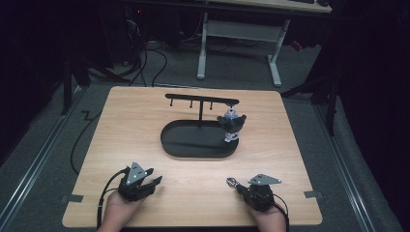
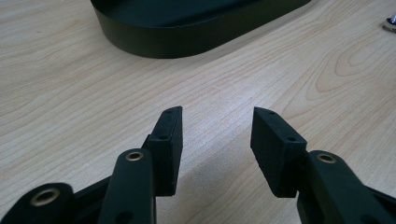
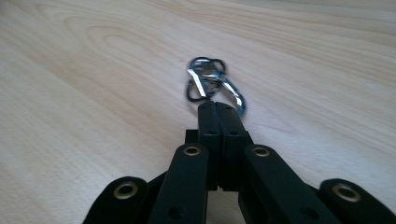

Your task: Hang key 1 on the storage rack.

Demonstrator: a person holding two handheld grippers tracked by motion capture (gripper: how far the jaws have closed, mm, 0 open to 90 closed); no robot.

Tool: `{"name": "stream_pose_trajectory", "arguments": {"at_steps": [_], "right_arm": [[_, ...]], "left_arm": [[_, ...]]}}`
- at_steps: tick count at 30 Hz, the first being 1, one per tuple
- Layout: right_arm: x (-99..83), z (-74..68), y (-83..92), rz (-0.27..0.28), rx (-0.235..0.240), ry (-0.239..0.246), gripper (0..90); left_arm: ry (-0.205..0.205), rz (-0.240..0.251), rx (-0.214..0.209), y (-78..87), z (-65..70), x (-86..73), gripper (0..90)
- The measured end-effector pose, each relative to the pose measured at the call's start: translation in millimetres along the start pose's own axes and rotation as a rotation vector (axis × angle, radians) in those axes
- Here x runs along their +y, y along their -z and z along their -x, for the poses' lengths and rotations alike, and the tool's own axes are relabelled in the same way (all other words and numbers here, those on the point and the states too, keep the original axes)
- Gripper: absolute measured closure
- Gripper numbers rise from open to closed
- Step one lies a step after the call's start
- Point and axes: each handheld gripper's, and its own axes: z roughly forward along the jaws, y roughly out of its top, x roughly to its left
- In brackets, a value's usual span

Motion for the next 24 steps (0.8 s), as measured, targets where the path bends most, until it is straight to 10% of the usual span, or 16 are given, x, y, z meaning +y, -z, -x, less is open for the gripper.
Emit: {"name": "stream_pose_trajectory", "arguments": {"at_steps": [24], "right_arm": [[9.4,6.8,-8.8,0.01,0.009,-0.003,90.0]], "left_arm": [[0.027,0.004,0.007,9.5,-5.4,-7.0,53.4]]}}
